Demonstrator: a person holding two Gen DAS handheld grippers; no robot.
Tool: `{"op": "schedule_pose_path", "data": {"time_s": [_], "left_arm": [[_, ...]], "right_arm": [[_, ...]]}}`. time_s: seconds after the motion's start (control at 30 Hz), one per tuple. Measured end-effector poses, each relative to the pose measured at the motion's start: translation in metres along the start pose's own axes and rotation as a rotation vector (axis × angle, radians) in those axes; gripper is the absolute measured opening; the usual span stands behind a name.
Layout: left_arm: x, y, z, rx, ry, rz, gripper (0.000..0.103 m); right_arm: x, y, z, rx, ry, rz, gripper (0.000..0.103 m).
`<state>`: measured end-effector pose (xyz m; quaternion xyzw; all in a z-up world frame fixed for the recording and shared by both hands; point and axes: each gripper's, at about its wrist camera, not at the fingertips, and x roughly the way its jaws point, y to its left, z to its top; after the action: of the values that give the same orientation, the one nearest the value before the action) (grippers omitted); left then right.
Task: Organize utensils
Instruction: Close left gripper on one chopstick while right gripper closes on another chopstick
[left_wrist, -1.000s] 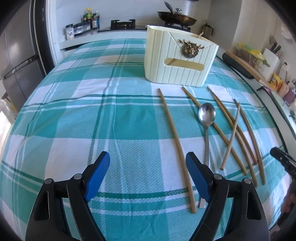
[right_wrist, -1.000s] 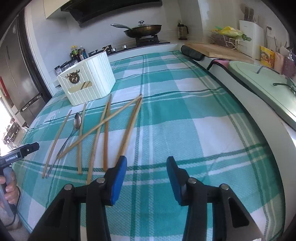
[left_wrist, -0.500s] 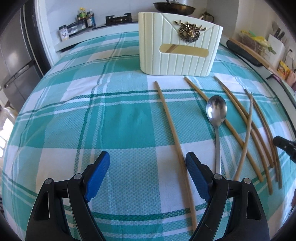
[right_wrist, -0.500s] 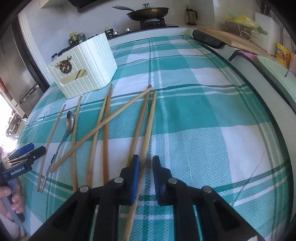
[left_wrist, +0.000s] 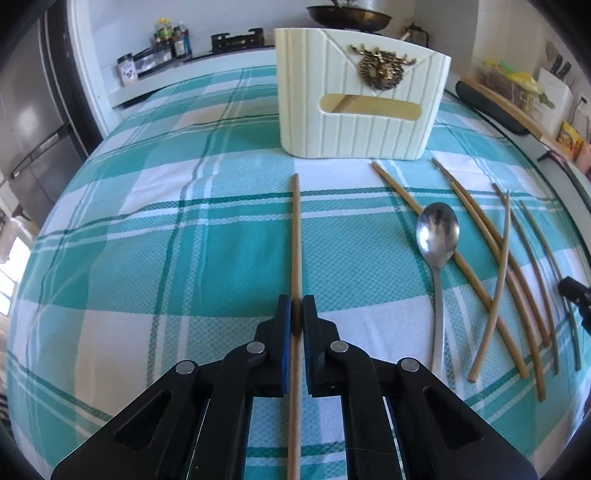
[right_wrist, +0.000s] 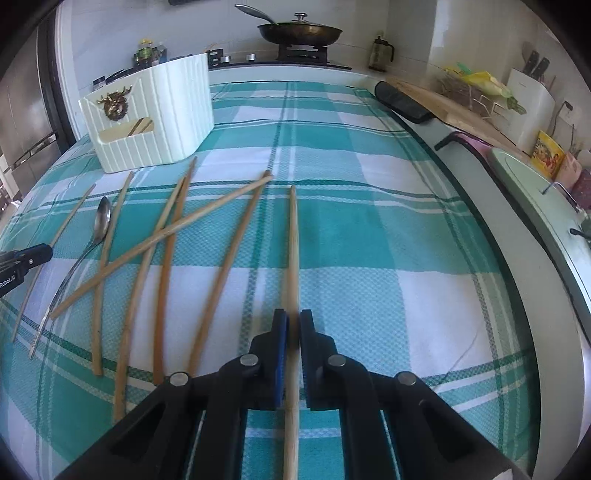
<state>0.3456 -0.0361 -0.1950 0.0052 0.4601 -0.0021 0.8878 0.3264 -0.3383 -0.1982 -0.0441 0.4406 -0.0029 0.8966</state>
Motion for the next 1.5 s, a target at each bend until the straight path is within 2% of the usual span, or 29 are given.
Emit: {"op": "schedule_pose_path", "data": {"time_s": [0.17,0.27,0.33,0.37,0.4,0.43,0.47,0.5,0.53,0.6,0.7,0.8,1.5], "left_arm": [[-0.006,0.042,-0.007,-0.071,0.008,0.058,0.005],[-0.008,0.064,-0.01,-0.103,0.009,0.055,0.006],[-0.007,0.074,-0.01,-0.106,0.015,0.034,0.019],[-0.007,0.076,-0.011,-0.107,0.013,0.039,0.04],[-0.008,0.078,-0.011,-0.108,0.007,0.049,0.064],[-0.007,0.079,-0.011,-0.107,0.001,0.058,0.071],[-0.006,0.079,-0.012,-0.104,-0.005,0.069,0.075],[-0.003,0.079,-0.012,-0.095,0.002,0.077,0.075],[0.0,0.08,-0.012,-0.089,0.011,0.082,0.076],[0.002,0.081,-0.013,-0.093,0.0,0.104,0.088],[0.005,0.087,-0.013,-0.108,0.003,0.112,0.097],[0.008,0.095,-0.014,-0.139,0.013,0.098,0.102],[0.009,0.096,-0.014,-0.142,0.006,0.088,0.102]], "right_arm": [[-0.005,-0.027,-0.011,0.051,-0.014,-0.036,0.007],[-0.006,-0.036,-0.015,0.055,-0.02,-0.048,0.008],[-0.005,-0.041,-0.015,0.069,-0.029,-0.012,0.009],[-0.004,-0.043,-0.015,0.074,-0.035,0.005,0.015],[-0.004,-0.044,-0.014,0.075,-0.037,0.021,0.029],[-0.003,-0.044,-0.013,0.074,-0.039,0.034,0.036],[-0.002,-0.044,-0.013,0.072,-0.04,0.043,0.049],[0.0,-0.043,-0.012,0.068,-0.037,0.042,0.053],[0.001,-0.042,-0.013,0.062,-0.035,0.037,0.053],[0.003,-0.04,-0.011,0.046,-0.032,0.026,0.057],[0.005,-0.04,-0.011,0.041,-0.033,0.025,0.06],[0.004,-0.04,-0.011,0.042,-0.034,0.03,0.061],[0.005,-0.039,-0.012,0.036,-0.035,0.023,0.062]]}}
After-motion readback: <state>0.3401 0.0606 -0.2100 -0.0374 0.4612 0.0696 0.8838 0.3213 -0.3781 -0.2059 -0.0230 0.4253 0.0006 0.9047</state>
